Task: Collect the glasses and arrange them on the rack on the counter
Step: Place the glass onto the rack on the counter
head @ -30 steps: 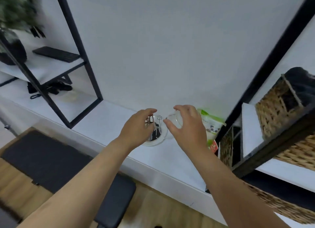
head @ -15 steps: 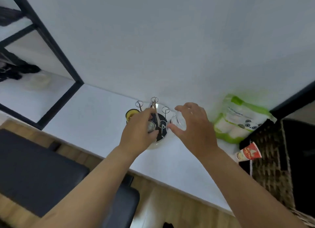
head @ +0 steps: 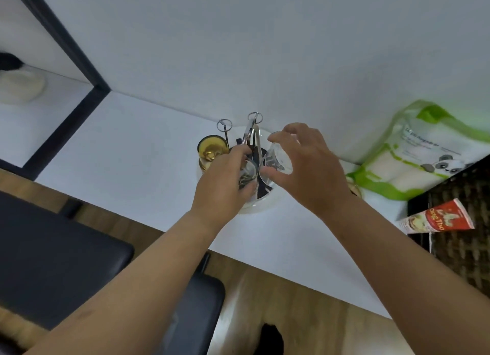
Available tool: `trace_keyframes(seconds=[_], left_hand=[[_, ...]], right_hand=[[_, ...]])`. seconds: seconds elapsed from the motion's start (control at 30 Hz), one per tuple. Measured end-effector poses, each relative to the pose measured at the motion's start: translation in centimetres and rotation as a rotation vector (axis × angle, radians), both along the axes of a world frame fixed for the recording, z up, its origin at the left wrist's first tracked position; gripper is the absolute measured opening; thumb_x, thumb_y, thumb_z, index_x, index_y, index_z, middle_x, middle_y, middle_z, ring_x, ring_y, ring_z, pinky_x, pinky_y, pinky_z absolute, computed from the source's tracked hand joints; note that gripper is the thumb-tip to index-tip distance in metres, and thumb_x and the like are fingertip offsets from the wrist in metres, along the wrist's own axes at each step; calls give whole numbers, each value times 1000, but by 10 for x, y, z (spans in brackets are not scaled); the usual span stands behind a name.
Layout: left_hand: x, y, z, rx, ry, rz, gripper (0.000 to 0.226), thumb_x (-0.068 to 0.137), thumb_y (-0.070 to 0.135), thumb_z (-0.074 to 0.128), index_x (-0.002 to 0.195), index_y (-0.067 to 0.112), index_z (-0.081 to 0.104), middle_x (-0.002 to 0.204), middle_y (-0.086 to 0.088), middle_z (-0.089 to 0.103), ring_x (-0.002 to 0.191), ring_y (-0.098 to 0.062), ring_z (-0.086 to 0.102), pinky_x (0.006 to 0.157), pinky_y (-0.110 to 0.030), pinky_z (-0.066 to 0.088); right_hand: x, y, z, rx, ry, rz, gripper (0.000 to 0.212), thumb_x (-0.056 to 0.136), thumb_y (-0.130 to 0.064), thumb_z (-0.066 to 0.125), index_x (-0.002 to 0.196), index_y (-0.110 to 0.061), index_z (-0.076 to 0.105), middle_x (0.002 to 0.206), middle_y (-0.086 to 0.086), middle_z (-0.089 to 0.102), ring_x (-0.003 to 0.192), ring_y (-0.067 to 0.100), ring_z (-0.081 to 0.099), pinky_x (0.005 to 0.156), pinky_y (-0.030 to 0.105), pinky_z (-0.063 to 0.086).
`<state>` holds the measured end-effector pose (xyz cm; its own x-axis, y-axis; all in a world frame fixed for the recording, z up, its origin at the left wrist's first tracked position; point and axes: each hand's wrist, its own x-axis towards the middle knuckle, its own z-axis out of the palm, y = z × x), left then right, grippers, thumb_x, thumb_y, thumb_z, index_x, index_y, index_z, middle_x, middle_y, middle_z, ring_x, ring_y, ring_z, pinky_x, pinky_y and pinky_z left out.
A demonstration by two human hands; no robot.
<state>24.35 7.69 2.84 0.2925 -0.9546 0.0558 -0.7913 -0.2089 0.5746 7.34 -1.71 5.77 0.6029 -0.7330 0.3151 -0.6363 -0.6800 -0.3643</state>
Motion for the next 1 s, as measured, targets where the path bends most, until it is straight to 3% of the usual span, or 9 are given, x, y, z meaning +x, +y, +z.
trace_keyframes(seconds=[0.33,0.6,0.87,1.0], left_hand=[[22,2,1,-3,9,-62,65,83,34,80,137,35,42,126,9,63,111,-12,60,81,-36,57],[28,0,-1,-12,3,-94,70,83,35,81,139,36,39,129,9,63,115,-12,60,84,-34,56],[31,0,-7,-39,-11,-109,72,82,37,82,140,35,40,129,8,63,114,-12,61,82,-26,54],[34,0,-8,-54,-11,-129,73,81,38,83,138,38,39,127,9,63,113,-12,61,83,-28,56]], right_hand=[[19,-6,-24,48,122,95,56,78,-38,85,129,-22,67,130,6,61,120,30,57,68,43,60],[21,2,-55,98,172,66,54,73,-34,91,121,-22,67,127,4,63,135,27,54,63,41,63],[24,10,-62,97,120,4,53,79,-38,86,125,-21,66,134,7,65,149,31,45,66,45,64],[25,15,-61,114,189,-34,68,78,-45,88,136,-23,59,146,6,59,155,32,36,74,49,65]])
